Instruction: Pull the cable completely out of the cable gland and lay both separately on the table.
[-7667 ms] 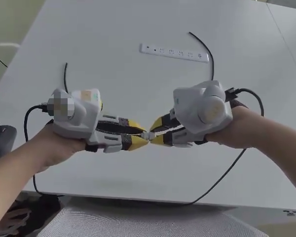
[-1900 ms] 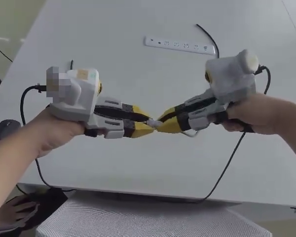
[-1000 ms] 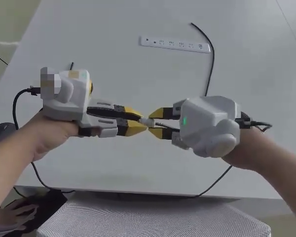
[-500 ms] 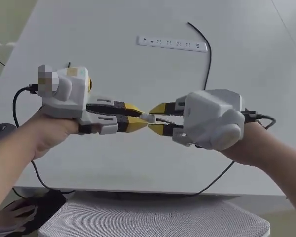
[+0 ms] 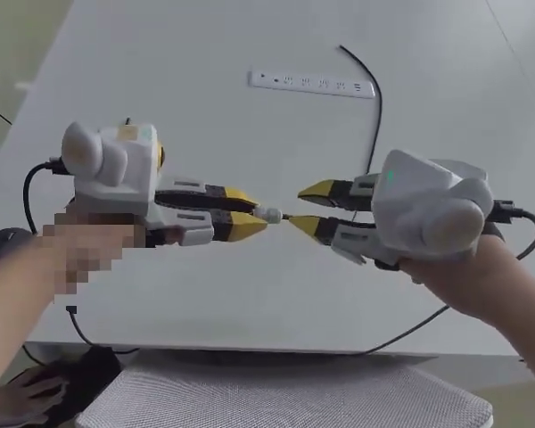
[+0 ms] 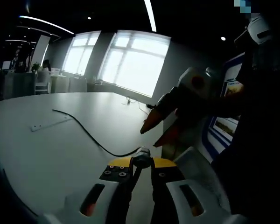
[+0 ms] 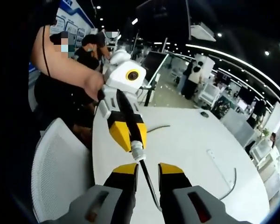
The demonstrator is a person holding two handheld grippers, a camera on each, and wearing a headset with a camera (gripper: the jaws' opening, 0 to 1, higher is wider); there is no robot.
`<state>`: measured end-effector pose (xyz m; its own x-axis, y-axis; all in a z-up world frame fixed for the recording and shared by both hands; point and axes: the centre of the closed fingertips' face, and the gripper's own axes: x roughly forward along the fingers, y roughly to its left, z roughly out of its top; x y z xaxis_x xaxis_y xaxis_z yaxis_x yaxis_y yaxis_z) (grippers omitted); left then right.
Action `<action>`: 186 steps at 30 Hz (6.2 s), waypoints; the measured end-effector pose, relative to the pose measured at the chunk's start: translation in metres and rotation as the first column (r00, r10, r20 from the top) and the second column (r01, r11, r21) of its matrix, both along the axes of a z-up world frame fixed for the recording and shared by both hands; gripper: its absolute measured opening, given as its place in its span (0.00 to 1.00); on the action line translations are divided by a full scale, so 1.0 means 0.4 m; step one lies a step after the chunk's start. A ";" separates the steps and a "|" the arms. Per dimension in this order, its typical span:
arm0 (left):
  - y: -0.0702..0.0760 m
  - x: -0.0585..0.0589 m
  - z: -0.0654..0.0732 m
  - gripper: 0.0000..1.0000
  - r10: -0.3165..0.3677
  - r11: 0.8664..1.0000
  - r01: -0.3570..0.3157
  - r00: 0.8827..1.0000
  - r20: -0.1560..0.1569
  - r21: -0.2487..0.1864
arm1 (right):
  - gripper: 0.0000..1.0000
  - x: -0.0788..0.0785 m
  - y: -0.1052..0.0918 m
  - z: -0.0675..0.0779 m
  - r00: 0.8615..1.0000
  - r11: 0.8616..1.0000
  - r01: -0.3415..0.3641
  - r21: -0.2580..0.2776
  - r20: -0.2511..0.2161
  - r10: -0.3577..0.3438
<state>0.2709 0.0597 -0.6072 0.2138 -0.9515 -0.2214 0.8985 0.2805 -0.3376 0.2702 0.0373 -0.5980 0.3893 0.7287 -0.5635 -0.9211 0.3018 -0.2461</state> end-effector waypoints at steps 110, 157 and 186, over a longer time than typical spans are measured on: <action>-0.065 -0.004 0.023 0.15 0.056 0.998 -0.057 0.997 0.045 0.009 | 0.00 0.051 -0.228 -0.198 0.703 0.730 0.676 0.104 -0.388 -0.596; -0.049 -0.006 0.023 0.15 0.045 0.997 -0.049 0.996 0.079 0.055 | 0.06 0.019 -0.036 -0.050 0.947 0.944 0.318 -0.088 0.068 -0.313; -0.050 0.024 0.029 0.15 0.036 0.998 -0.041 0.995 0.090 0.051 | 0.00 0.052 -0.076 -0.079 0.921 0.919 0.388 -0.066 -0.004 -0.389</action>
